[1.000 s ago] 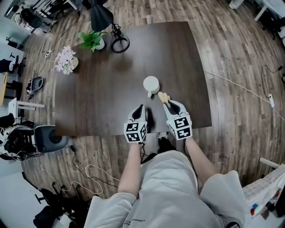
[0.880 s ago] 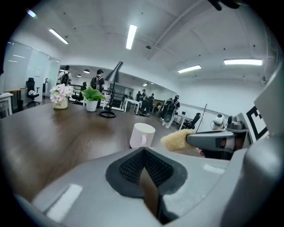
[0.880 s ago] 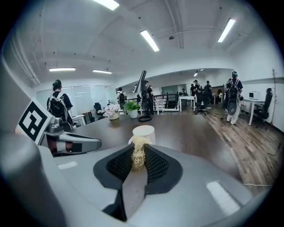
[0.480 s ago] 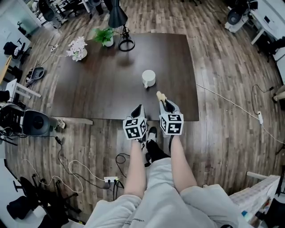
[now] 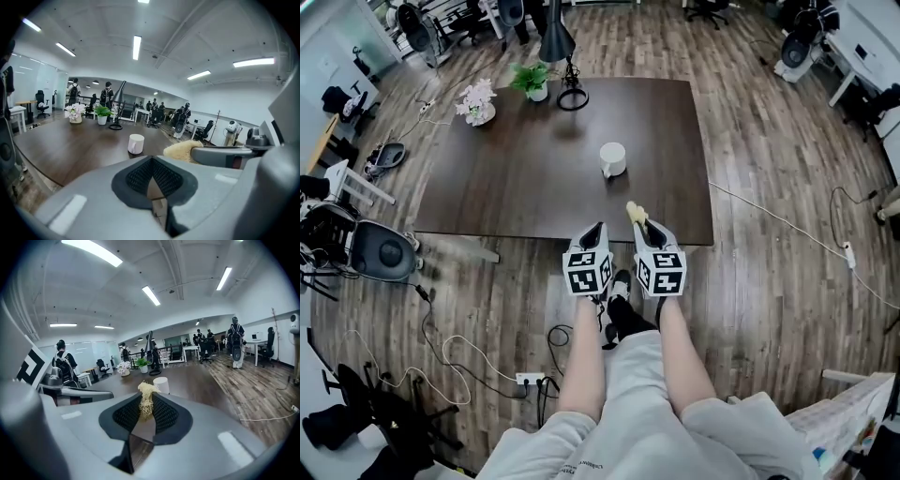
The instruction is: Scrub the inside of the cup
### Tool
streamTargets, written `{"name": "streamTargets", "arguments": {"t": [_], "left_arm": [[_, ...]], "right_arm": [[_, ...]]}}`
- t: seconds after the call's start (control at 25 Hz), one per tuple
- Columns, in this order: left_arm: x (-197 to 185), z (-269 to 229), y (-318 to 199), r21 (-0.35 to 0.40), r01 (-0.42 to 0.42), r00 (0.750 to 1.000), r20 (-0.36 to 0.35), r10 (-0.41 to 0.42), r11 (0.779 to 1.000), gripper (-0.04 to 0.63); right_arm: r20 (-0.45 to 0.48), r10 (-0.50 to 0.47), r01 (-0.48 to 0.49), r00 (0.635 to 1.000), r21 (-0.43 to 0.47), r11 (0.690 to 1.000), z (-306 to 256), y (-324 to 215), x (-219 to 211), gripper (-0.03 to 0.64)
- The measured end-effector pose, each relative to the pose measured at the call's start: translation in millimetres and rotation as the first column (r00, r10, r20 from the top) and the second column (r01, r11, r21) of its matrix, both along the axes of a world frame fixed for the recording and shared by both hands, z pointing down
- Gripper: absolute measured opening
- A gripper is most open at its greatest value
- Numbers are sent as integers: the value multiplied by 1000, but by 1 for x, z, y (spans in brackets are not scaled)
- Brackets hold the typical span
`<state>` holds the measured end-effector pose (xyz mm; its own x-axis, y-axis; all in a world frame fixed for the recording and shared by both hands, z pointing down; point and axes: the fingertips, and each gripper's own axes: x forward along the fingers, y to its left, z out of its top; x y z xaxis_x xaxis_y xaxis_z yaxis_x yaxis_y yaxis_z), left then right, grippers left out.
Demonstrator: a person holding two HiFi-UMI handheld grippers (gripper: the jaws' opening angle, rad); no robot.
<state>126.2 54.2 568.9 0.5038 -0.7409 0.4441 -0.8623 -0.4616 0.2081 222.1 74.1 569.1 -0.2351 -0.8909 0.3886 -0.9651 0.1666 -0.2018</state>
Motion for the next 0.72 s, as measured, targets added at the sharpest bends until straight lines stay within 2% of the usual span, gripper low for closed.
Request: {"name": "streamTargets", "arguments": {"t": [0.28,0.6,0.72], "left_arm": [[5,-3,2,23,-13,1000,22,12,1000,0],[3,-9,-11,39,-28,1000,11,27,999,0],[0,-11,-15,32,-27,999,-15,28,999,0]], "right_arm": [[-25,-16,16,1000,9,1000,-2,4,1,86],[-46,-35,36,998,24,999,-7,-9,-6,86],[-55,-46,47,997,24,999,-7,-14,-11,86]]}}
